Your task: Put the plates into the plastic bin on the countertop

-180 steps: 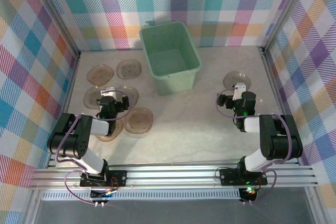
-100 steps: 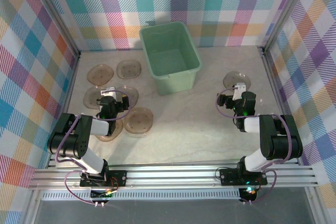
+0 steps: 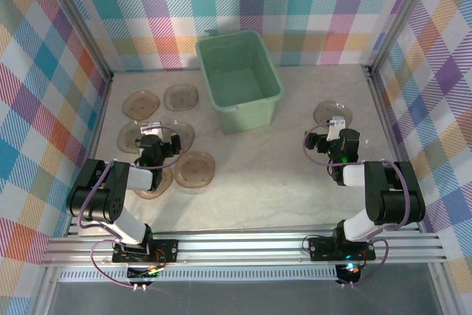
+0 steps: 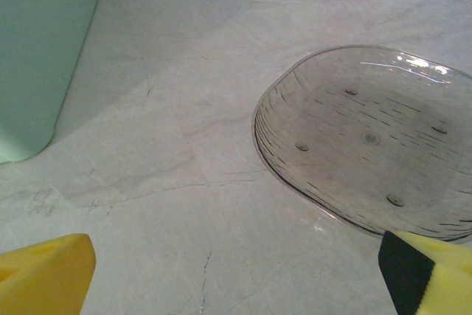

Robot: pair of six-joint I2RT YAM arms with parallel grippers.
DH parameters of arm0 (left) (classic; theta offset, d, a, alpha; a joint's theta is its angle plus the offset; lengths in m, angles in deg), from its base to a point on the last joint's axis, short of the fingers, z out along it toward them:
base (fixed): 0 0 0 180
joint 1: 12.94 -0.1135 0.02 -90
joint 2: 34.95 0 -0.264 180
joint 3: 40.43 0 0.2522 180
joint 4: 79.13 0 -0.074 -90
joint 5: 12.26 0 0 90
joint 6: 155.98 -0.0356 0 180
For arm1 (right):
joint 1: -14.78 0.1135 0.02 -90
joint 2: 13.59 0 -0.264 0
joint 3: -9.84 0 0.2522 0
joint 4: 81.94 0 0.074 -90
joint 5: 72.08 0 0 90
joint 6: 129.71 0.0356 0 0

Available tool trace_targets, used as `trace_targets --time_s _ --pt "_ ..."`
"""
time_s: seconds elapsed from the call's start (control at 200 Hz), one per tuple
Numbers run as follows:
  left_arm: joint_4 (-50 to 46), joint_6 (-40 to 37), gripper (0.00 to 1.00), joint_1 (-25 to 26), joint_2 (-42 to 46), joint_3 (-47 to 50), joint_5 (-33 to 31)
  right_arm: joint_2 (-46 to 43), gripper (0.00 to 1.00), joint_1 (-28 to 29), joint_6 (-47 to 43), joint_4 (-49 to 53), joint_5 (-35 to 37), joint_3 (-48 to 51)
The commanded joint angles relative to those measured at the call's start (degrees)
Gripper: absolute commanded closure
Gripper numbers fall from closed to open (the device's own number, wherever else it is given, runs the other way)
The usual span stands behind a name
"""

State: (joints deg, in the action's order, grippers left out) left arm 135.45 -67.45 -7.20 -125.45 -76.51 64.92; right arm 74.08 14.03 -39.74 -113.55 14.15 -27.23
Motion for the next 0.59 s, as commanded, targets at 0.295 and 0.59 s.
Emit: trace_targets --time_s 0.295,0.59 --pt "-0.78 1.27 0.00 -0.96 1.43 -1.63 0.72 -0.81 0.01 -0.18 1.11 -0.24 -0.01 -0.68" --pt "-22.92 3.73 0.00 -1.21 14.18 -9.33 -0.70 -16.65 0.01 -0.13 4.82 25.85 -0.95 -5.88"
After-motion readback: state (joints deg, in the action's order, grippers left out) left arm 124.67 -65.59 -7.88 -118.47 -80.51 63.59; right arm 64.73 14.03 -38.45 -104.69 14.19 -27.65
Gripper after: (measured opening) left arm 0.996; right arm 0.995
